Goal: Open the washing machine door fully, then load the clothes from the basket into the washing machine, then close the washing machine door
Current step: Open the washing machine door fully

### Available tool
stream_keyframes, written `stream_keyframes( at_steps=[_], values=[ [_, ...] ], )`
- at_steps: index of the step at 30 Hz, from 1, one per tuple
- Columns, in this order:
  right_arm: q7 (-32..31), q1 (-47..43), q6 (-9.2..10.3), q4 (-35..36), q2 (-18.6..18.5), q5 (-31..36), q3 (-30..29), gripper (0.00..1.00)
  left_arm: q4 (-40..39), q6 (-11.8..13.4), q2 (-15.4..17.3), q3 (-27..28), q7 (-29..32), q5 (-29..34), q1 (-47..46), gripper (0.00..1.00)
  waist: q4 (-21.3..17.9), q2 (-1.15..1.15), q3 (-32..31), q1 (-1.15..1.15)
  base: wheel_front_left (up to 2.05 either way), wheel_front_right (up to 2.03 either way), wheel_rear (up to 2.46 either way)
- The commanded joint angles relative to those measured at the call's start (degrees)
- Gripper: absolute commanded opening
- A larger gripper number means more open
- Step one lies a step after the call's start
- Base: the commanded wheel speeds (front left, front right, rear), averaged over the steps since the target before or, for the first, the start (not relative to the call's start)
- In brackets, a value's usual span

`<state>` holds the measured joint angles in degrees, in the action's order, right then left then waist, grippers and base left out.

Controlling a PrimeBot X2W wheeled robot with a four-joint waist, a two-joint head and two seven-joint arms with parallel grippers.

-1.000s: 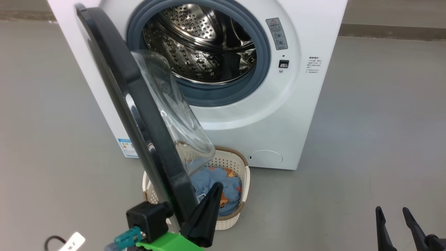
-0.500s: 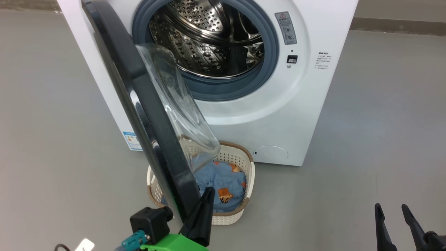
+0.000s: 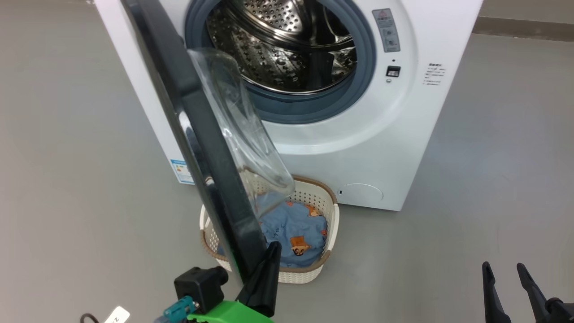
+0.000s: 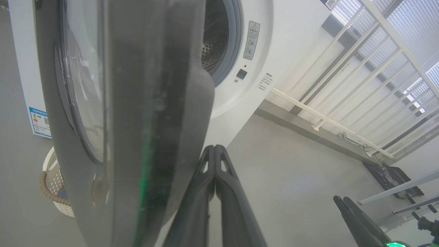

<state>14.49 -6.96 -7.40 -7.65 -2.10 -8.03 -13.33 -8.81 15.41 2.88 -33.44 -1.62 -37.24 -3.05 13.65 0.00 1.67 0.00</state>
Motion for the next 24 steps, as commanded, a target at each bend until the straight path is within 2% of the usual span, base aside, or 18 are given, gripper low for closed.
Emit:
stream_keyframes(
  at_steps=[1, 24],
  values=[
    [0.5, 2.0, -0.09, 1.2, -0.8, -1.0, 1.5, 1.00, -0.9, 0.3, 0.0, 1.6, -0.9, -0.3, -2.6, 0.00, 0.6, 0.00, 0.3, 0.00, 0.00, 0.00, 0.00],
    [0.5, 2.8, -0.09, 1.2, -0.8, -1.2, 2.1, 1.00, 0.1, 3.1, 0.5, 2.6, -2.9, -0.2, -3.2, 0.00, 9.4, 0.00, 1.6, 0.00, 0.00, 0.00, 0.00]
  ],
)
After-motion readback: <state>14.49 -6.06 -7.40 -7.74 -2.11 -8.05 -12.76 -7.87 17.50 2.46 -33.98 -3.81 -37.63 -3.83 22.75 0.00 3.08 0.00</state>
